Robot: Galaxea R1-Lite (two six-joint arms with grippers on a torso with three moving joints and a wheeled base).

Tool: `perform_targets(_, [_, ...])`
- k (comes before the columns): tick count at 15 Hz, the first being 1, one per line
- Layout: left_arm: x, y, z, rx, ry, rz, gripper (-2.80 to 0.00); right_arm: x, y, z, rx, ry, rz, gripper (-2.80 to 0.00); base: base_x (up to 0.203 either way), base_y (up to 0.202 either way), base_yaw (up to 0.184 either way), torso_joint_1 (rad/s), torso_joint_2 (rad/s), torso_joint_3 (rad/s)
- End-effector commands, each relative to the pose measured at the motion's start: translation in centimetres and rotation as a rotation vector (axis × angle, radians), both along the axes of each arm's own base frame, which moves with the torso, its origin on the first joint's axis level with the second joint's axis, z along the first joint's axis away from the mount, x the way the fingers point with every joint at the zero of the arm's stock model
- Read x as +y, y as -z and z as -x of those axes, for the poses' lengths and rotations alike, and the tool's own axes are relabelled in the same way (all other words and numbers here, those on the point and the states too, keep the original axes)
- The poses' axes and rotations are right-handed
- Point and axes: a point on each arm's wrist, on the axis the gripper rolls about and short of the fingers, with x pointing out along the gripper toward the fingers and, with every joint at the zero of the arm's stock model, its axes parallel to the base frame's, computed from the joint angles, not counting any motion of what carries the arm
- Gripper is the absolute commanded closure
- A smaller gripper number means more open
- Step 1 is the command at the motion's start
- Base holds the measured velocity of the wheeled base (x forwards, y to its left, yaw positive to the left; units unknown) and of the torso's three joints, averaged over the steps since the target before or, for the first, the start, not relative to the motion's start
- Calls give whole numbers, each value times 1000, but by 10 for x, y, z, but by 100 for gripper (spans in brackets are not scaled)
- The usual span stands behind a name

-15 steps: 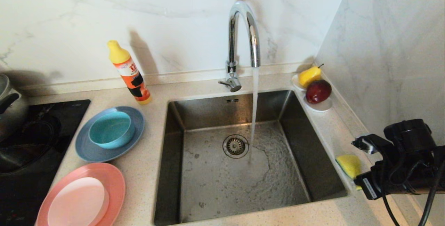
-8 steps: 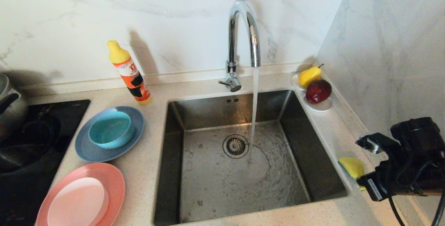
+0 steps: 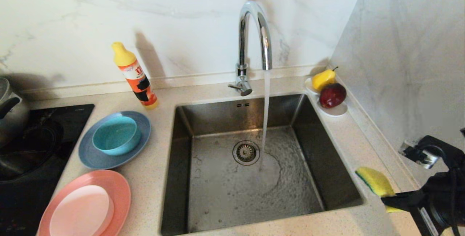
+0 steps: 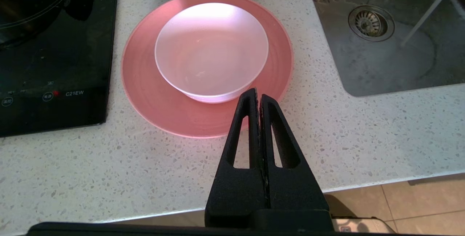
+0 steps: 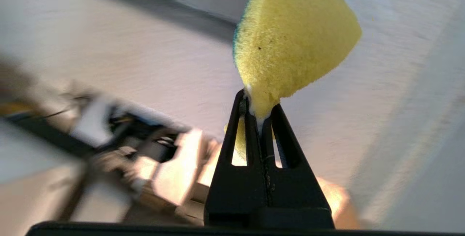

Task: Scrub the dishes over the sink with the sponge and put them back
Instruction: Pick up a bowl and the sponge

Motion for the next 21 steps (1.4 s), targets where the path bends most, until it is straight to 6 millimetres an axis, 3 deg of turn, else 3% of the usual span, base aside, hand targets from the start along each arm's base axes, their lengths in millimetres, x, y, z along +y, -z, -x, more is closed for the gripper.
perform_targets(1, [0, 0, 0, 2, -1, -1, 0, 10, -22, 24, -55, -57, -101, 0, 0, 0, 0, 0, 0, 0])
perform_targets(3, [0, 0, 0, 2, 2, -14, 0, 22, -30, 32, -10, -65, -197, 0, 0, 0, 0, 0, 0, 0])
perform_targets(9, [0, 0, 0, 5, -11, 4, 0, 46, -22, 24, 140, -34, -277, 0, 0, 0, 0, 0, 0, 0])
perform_targets(16, [1, -1, 0, 3, -40, -7, 0, 51, -8, 16, 191, -10, -233, 0, 0, 0, 0, 0, 0, 0])
perform_targets(18, [1, -24, 6, -62, -66, -11, 0, 45, 5, 13, 223, 30, -209, 0, 0, 0, 0, 0, 0, 0])
perform_targets(21, [4, -102, 8, -135, -192, -17, 0, 39, 2, 13, 207, 53, -224, 0, 0, 0, 0, 0, 0, 0])
